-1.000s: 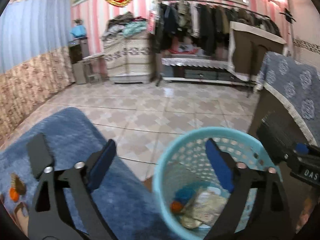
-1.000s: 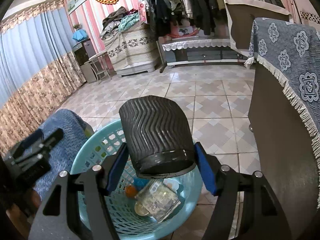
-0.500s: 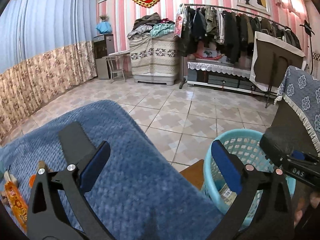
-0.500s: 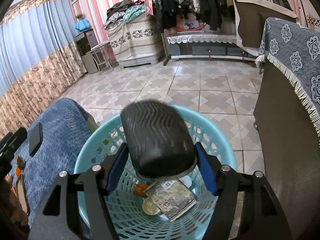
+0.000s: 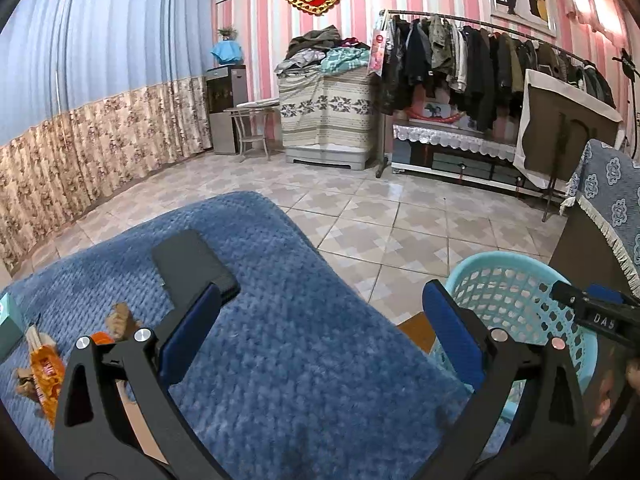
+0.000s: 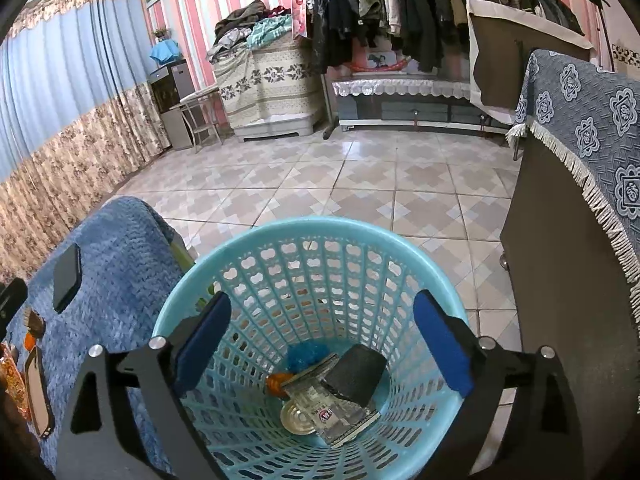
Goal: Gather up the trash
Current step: 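Open the right tool over the teal basket to drop the black cylinder, then move both tools back over the bed toward the remaining items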
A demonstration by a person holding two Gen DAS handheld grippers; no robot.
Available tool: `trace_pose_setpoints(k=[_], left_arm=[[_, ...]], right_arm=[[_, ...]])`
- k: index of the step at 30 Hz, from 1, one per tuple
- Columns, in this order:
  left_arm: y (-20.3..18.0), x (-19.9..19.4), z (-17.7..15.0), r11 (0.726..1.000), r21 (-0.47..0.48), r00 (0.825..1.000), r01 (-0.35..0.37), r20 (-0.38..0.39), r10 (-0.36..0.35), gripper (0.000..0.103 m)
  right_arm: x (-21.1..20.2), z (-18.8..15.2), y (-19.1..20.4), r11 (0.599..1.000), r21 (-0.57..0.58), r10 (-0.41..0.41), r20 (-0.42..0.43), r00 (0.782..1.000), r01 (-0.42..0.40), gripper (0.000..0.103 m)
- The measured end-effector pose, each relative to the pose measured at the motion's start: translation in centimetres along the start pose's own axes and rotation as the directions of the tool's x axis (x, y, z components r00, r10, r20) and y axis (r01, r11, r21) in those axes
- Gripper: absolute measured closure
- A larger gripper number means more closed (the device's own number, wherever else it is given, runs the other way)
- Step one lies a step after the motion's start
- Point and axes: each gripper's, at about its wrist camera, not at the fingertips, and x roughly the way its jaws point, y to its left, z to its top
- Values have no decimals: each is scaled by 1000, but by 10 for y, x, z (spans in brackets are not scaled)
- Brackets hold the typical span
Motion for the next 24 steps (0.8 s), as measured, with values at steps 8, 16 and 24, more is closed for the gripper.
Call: trace_pose_setpoints(k=[8, 16, 24], left_arm=[[20, -20, -11, 999, -24, 1000, -27, -8, 26, 5], [53, -50, -26, 996, -72, 998, -59, -6, 59, 5], [93, -78, -49, 987, -106, 993, -118, -19, 117, 5]], right_arm=[[-10, -3, 14, 999, -36, 6, 30, 1000, -5, 12], [-28, -10, 41, 995, -96, 37, 65, 997, -31, 12], [-55, -27, 87, 976, -198, 111, 89, 990, -91, 12]])
